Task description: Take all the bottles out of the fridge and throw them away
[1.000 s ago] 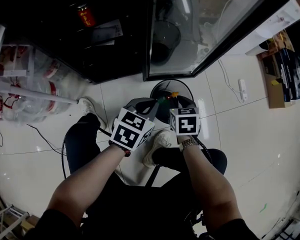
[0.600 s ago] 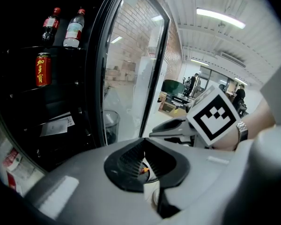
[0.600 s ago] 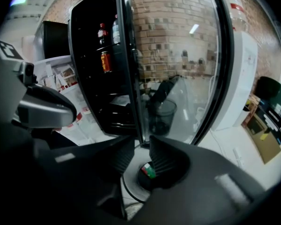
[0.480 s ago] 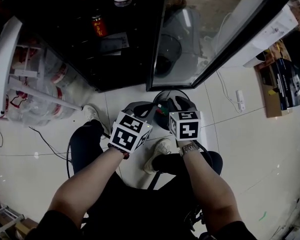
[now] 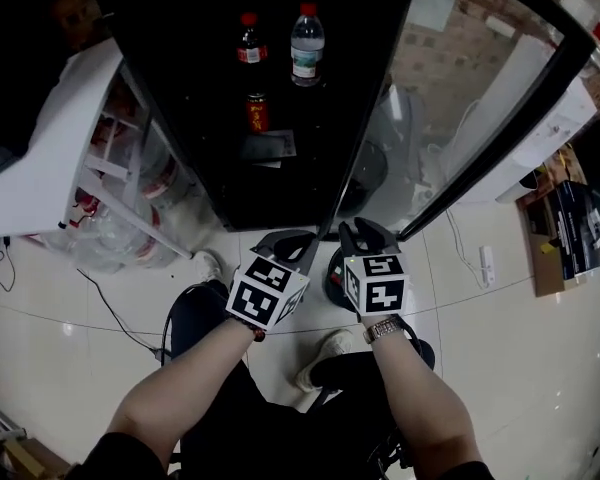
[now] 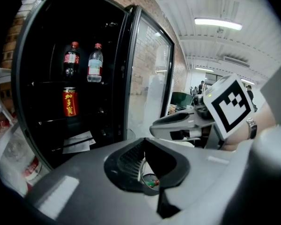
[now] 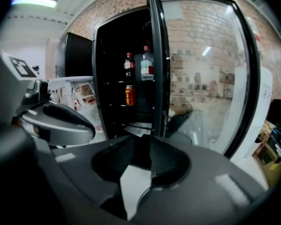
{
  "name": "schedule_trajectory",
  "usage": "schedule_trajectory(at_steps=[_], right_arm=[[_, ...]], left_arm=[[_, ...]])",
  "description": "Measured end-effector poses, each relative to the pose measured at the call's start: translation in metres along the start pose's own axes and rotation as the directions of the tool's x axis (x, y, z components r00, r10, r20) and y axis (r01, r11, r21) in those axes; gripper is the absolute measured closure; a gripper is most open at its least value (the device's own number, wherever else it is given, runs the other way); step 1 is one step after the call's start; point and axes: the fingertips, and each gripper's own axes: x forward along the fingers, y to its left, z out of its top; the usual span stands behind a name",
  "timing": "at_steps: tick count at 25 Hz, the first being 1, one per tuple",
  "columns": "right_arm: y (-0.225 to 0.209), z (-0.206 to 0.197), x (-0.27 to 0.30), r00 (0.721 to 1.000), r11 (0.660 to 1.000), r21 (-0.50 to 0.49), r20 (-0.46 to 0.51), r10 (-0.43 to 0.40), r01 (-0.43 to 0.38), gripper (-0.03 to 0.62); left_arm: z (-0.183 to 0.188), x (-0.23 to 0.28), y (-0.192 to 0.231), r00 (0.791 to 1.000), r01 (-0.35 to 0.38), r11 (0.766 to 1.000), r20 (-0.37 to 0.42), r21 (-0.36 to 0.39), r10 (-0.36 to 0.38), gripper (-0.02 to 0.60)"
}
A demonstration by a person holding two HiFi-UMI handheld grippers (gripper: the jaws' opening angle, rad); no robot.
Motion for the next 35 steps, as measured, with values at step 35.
schedule_trajectory(at_steps=[35], right_arm=[[0.102, 0.277, 0.100, 0.960, 0.989, -0.138, 0.265, 0.094, -0.058, 0.329]], left_arm=[[0.136, -0.099, 0.177, 0.959, -0.133, 0.991, 0.251, -0.003, 0.130, 0.577]])
